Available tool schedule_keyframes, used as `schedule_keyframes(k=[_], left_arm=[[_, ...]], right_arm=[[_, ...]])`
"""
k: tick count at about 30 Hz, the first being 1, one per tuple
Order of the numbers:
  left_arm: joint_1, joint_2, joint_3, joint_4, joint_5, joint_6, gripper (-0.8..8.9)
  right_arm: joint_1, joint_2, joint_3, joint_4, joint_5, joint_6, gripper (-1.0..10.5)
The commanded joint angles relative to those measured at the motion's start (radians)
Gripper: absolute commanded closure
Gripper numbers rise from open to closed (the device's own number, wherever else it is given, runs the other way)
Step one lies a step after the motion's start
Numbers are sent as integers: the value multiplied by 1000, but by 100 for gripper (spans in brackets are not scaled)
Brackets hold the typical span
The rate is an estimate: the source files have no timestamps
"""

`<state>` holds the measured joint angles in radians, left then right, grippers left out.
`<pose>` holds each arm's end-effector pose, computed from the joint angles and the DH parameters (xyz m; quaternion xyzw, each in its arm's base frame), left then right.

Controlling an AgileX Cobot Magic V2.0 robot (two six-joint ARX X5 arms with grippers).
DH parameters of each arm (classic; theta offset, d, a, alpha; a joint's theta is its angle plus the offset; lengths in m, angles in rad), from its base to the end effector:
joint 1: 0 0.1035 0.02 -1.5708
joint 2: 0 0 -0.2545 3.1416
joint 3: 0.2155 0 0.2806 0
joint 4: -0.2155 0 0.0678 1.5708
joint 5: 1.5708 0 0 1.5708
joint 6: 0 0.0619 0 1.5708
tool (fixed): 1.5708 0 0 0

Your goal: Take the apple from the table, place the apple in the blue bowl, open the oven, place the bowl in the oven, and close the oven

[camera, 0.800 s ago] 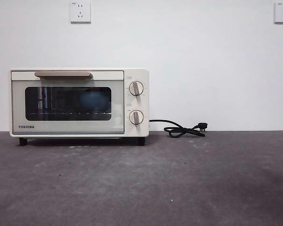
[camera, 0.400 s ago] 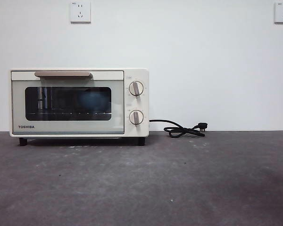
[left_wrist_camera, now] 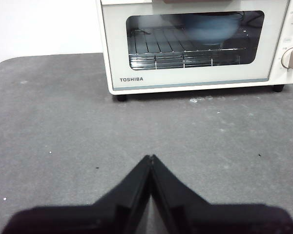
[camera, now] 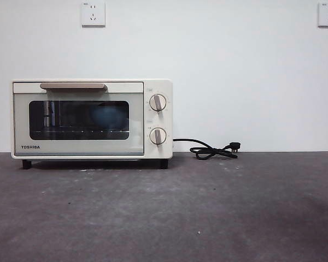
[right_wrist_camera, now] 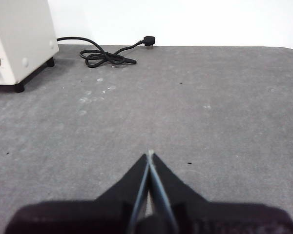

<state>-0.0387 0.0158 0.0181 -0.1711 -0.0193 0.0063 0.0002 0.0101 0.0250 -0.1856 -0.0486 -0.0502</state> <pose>0.1673 -0.0053 0.1464 0.0056 0.0842 -0.0099 0.9964 0.1664 0.0030 0.1481 -0.0229 0.0846 0.0264 0.9958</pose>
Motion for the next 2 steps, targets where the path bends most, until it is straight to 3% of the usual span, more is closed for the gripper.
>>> schedule_keyframes(k=[1, 2], left_arm=[[-2, 0, -11, 8, 0, -6, 817], [-2, 0, -11, 8, 0, -6, 817]], right_arm=[[0, -1, -11, 7, 4, -5, 946], [0, -1, -11, 7, 3, -5, 946]])
